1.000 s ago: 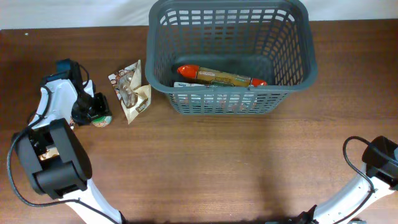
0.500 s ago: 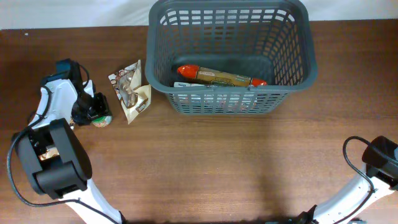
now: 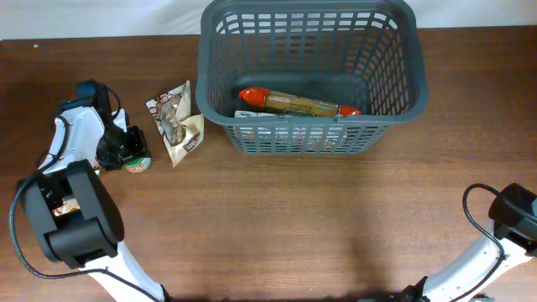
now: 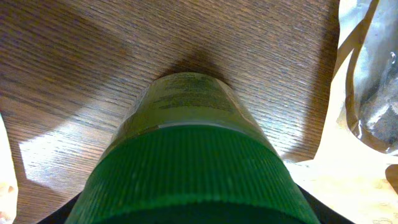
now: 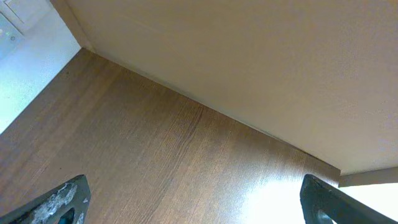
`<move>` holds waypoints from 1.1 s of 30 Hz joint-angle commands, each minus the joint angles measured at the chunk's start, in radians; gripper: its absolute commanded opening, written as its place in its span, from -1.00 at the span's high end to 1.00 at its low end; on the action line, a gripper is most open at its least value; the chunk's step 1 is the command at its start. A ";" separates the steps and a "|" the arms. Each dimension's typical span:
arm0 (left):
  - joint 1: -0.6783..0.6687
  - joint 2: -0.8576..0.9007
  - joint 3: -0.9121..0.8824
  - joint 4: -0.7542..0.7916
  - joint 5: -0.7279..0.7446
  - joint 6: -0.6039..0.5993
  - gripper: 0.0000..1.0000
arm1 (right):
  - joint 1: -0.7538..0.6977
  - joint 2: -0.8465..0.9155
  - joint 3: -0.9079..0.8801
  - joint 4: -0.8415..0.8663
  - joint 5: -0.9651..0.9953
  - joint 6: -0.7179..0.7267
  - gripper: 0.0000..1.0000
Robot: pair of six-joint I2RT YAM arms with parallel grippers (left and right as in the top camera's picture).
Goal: Pack container
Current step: 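Close the left gripper around the Knorr jar, then lift the Knorr jar and carry it over the basket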
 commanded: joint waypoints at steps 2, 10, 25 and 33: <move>0.003 0.012 0.017 -0.004 -0.005 0.006 -0.90 | 0.000 -0.002 -0.004 0.003 0.001 0.005 -0.98; 0.004 0.012 0.017 0.008 -0.005 0.005 -0.98 | 0.000 -0.002 -0.004 0.003 0.001 0.005 -0.98; 0.004 0.028 -0.003 0.019 -0.009 0.013 -0.74 | 0.000 -0.002 -0.004 0.003 0.001 0.005 -0.98; 0.004 0.041 -0.019 0.026 -0.008 0.039 0.81 | 0.000 -0.002 -0.004 0.003 0.001 0.005 -0.97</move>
